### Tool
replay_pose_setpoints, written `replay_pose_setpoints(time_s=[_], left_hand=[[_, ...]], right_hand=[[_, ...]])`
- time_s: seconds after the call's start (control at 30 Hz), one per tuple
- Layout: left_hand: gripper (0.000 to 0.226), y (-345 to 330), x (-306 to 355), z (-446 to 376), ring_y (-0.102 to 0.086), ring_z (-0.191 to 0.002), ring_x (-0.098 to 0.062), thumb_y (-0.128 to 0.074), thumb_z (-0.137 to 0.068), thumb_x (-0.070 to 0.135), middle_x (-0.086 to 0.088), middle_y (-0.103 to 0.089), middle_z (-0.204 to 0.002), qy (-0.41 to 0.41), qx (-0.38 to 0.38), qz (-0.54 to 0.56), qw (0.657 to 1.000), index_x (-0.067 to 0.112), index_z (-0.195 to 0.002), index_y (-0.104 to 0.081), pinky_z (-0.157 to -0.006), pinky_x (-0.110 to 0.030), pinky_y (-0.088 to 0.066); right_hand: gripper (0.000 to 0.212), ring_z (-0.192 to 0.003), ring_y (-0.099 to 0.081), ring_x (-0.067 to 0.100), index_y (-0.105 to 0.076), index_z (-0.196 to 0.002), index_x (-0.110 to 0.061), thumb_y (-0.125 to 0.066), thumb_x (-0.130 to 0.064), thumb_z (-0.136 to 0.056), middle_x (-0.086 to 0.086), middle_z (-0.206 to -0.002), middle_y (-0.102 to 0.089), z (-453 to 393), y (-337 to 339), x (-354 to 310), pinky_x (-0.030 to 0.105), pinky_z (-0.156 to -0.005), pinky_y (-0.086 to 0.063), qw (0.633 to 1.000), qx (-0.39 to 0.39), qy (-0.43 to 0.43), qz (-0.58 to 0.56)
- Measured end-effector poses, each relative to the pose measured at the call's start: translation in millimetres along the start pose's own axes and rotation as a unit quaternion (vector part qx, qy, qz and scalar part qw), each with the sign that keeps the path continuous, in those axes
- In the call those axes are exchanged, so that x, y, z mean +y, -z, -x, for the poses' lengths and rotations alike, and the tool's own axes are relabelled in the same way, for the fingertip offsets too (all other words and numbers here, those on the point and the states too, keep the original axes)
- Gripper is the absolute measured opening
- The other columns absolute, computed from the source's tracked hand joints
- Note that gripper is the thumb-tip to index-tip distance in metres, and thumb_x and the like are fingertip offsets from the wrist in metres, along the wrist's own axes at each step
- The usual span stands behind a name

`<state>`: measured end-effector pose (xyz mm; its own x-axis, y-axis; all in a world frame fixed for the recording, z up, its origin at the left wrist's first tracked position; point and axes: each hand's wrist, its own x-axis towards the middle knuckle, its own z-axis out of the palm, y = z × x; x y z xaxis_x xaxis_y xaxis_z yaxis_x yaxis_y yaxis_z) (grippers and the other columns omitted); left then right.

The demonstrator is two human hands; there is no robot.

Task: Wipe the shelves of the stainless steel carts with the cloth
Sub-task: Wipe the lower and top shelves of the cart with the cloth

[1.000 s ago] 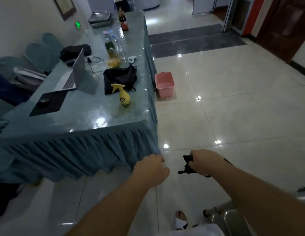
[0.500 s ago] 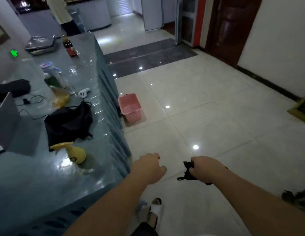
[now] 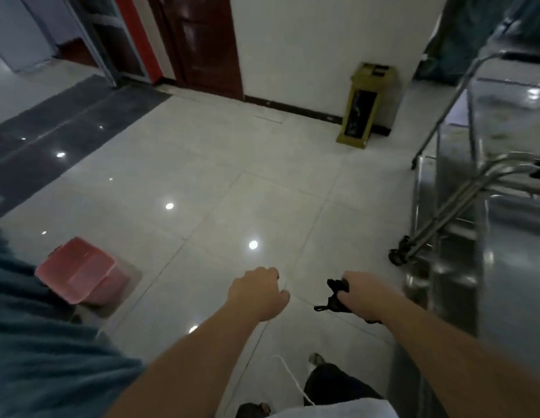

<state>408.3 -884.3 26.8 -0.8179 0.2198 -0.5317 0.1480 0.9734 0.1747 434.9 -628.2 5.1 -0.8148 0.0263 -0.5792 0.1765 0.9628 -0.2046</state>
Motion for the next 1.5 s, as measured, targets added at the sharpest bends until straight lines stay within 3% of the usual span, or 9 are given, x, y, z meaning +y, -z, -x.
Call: replay_pose_setpoints(time_s=[0.1, 0.43, 0.53, 0.7, 0.87, 1.03, 1.3, 1.43, 1.5], left_hand=[[0.061, 17.0, 24.0, -49.1, -0.059, -0.125, -0.027, -0.048, -0.097, 0.058, -0.003, -0.057, -0.144, -0.040, -0.018, -0.029, 0.999, 0.026, -0.149, -0.050, -0.098, -0.043, -0.048], [0.060, 116.1, 149.5, -218.9, -0.058, -0.127, -0.026, -0.049, -0.099, 0.056, -0.002, -0.056, -0.145, -0.117, -0.018, -0.101, 0.988, 0.025, -0.151, -0.049, -0.101, -0.043, -0.050], [0.060, 140.2, 190.6, -261.1, -0.056, -0.129, -0.026, -0.049, -0.100, 0.057, -0.001, -0.055, -0.147, -0.145, -0.019, -0.102, 0.984, 0.026, -0.152, -0.048, -0.100, -0.042, -0.047], [0.062, 166.8, 247.5, -327.5, -0.055, -0.132, -0.028, -0.050, -0.099, 0.057, -0.002, -0.053, -0.150, -0.196, -0.049, -0.130, 0.971, 0.026, -0.153, -0.048, -0.102, -0.042, -0.047], [0.062, 180.4, 314.6, -401.7, -0.055, -0.131, -0.029, -0.049, -0.099, 0.058, -0.003, -0.052, -0.150, -0.290, -0.073, -0.182, 0.937, 0.027, -0.152, -0.048, -0.101, -0.044, -0.049], [0.064, 196.5, 363.4, -475.7, -0.056, -0.130, -0.028, -0.049, -0.098, 0.060, -0.002, -0.054, -0.149, -0.377, -0.115, -0.230, 0.890, 0.028, -0.153, -0.045, -0.100, -0.043, -0.048], [0.059, 211.2, 418.8, -551.7, -0.057, -0.130, -0.028, -0.050, -0.097, 0.055, -0.002, -0.057, -0.147, -0.464, -0.160, -0.327, 0.807, 0.026, -0.148, -0.051, -0.102, -0.040, -0.047], [0.062, 200.4, 435.2, -554.5, -0.055, -0.132, -0.027, -0.049, -0.098, 0.055, -0.003, -0.053, -0.150, -0.503, -0.169, -0.372, 0.761, 0.025, -0.152, -0.047, -0.106, -0.042, -0.048], [0.062, 194.4, 443.0, -553.8, -0.055, -0.132, -0.028, -0.048, -0.099, 0.055, -0.004, -0.054, -0.148, -0.523, -0.161, -0.399, 0.735, 0.024, -0.153, -0.046, -0.105, -0.043, -0.047]], right_hand=[[0.021, -0.073, -0.059, 0.013, -0.052, -0.091, -0.028, -0.050, -0.048, -0.097, -0.005, -0.086, -0.061, -24.9, 11.3, 34.1, 0.030, -0.057, -0.043, 0.999, -0.004, -0.049, -0.020], [0.025, -0.081, -0.065, 0.019, -0.060, -0.101, -0.020, -0.049, -0.043, -0.101, 0.000, -0.090, -0.065, -135.4, 113.1, 139.9, 0.037, -0.075, -0.059, 0.984, 0.019, -0.128, -0.123], [0.026, -0.084, -0.062, 0.021, -0.062, -0.107, -0.020, -0.049, -0.042, -0.101, 0.001, -0.095, -0.065, -157.4, 146.1, 171.2, 0.039, -0.076, -0.054, 0.981, 0.056, -0.140, -0.124], [0.035, -0.112, -0.059, 0.033, -0.057, -0.137, -0.009, -0.053, -0.023, -0.105, 0.017, -0.135, -0.056, -179.3, 169.6, 208.3, 0.044, -0.098, -0.053, 0.951, 0.031, -0.182, -0.248], [0.026, -0.080, -0.059, 0.015, -0.063, -0.110, -0.023, -0.049, -0.042, -0.100, 0.006, -0.092, -0.063, -198.9, 174.5, 236.8, 0.037, -0.082, -0.054, 0.907, 0.089, -0.291, -0.290], [0.027, -0.095, -0.066, 0.021, -0.065, -0.114, -0.018, -0.051, -0.038, -0.103, 0.002, -0.105, -0.068, -228.0, 195.3, 252.3, 0.035, -0.084, -0.054, 0.843, 0.101, -0.378, -0.369], [0.014, -0.083, -0.061, 0.011, -0.058, -0.101, -0.033, -0.053, -0.045, -0.099, -0.006, -0.095, -0.063, -263.5, 214.3, 220.7, 0.031, -0.068, -0.048, 0.725, 0.140, -0.462, -0.491], [0.019, -0.084, -0.064, 0.016, -0.060, -0.099, -0.025, -0.052, -0.043, -0.099, -0.001, -0.094, -0.065, -261.9, 199.3, 206.7, 0.034, -0.076, -0.055, 0.686, 0.125, -0.498, -0.515], [0.023, -0.077, -0.064, 0.018, -0.061, -0.099, -0.018, -0.051, -0.039, -0.100, 0.002, -0.091, -0.064, -260.2, 192.2, 210.3, 0.032, -0.064, -0.051, 0.673, 0.123, -0.510, -0.522]])
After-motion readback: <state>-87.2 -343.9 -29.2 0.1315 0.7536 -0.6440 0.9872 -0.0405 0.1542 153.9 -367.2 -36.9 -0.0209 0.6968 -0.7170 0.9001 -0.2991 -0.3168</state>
